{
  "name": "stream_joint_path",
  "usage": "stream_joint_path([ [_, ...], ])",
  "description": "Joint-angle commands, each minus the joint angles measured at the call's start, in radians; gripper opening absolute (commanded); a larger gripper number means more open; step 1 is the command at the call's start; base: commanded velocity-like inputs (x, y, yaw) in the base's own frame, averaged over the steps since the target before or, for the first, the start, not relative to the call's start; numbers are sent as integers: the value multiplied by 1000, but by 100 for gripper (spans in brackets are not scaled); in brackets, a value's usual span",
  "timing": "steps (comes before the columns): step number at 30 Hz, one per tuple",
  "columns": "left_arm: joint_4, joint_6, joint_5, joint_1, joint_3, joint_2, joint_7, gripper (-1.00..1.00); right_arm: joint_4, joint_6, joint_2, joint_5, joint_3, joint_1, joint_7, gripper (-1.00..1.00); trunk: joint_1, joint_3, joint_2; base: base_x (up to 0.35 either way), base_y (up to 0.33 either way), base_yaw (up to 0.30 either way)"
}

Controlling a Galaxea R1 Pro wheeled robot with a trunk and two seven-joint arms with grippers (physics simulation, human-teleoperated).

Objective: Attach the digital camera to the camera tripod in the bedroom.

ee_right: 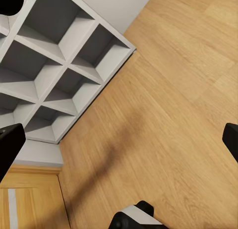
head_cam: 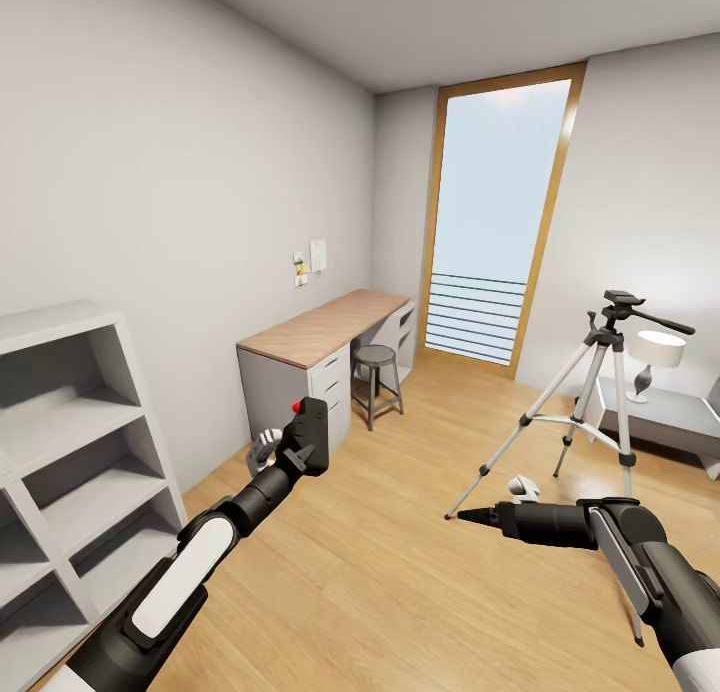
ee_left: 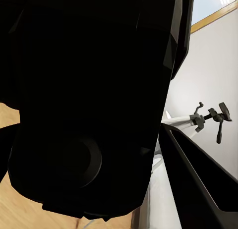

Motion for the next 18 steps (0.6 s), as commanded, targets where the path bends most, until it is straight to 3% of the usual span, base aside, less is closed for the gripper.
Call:
stream_joint_path([
  [1,-1,1,8,-1,-2,1,5,-100,0,3,0,3,-1,0,5,100,0,0,-1,0,0,0],
  [18,-1,0,9,-1,-2,1,5,-100,-19,6,0,1,-2,0,9,100,0,0,-1,0,0,0],
])
